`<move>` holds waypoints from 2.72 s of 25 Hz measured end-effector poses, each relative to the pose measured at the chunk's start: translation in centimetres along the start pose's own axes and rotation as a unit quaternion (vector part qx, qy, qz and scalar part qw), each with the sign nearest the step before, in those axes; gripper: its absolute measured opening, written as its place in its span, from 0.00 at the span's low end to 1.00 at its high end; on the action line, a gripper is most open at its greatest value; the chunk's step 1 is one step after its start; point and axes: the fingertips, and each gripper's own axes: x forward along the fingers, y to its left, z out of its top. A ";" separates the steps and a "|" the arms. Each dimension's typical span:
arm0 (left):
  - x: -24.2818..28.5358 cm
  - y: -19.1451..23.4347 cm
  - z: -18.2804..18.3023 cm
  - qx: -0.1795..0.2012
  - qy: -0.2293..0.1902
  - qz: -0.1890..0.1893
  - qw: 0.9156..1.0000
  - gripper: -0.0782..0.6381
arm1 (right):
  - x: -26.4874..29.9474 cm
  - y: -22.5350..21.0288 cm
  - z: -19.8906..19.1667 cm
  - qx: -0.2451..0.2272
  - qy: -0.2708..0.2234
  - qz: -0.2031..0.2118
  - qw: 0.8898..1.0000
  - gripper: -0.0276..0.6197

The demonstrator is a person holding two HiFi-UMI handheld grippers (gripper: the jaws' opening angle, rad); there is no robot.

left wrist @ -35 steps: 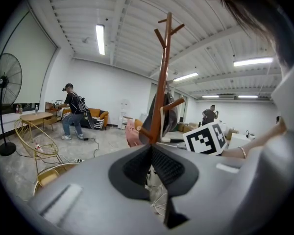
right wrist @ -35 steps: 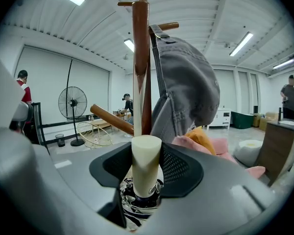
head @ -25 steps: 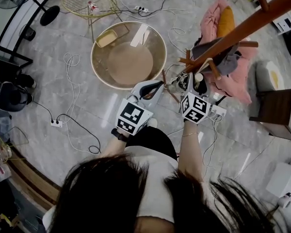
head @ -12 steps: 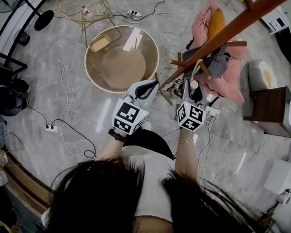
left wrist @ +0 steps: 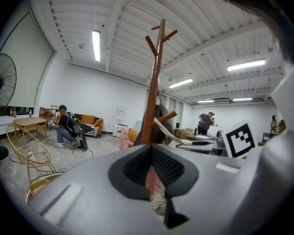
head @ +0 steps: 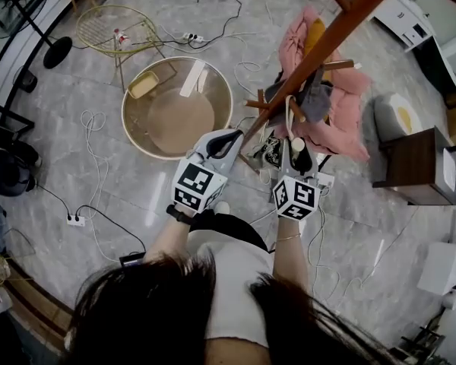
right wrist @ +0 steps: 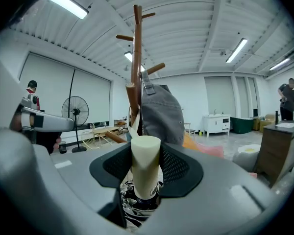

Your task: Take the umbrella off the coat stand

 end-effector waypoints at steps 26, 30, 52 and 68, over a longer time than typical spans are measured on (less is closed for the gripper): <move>1.8 -5.2 7.1 0.054 -0.053 -0.059 0.995 0.19 | -9.5 -4.0 9.4 -0.008 -0.073 -0.008 0.997 0.29; 2.7 -7.4 7.6 0.063 -0.057 -0.087 0.993 0.19 | -11.6 -5.9 9.9 -0.009 -0.077 -0.034 0.996 0.29; 8.4 -20.8 6.5 0.079 -0.043 -0.240 0.967 0.19 | -22.3 -15.2 6.9 -0.037 -0.045 -0.180 0.982 0.29; 7.8 -23.1 2.4 0.087 -0.002 -0.263 0.961 0.19 | -24.2 -14.8 0.6 -0.041 0.009 -0.192 0.981 0.29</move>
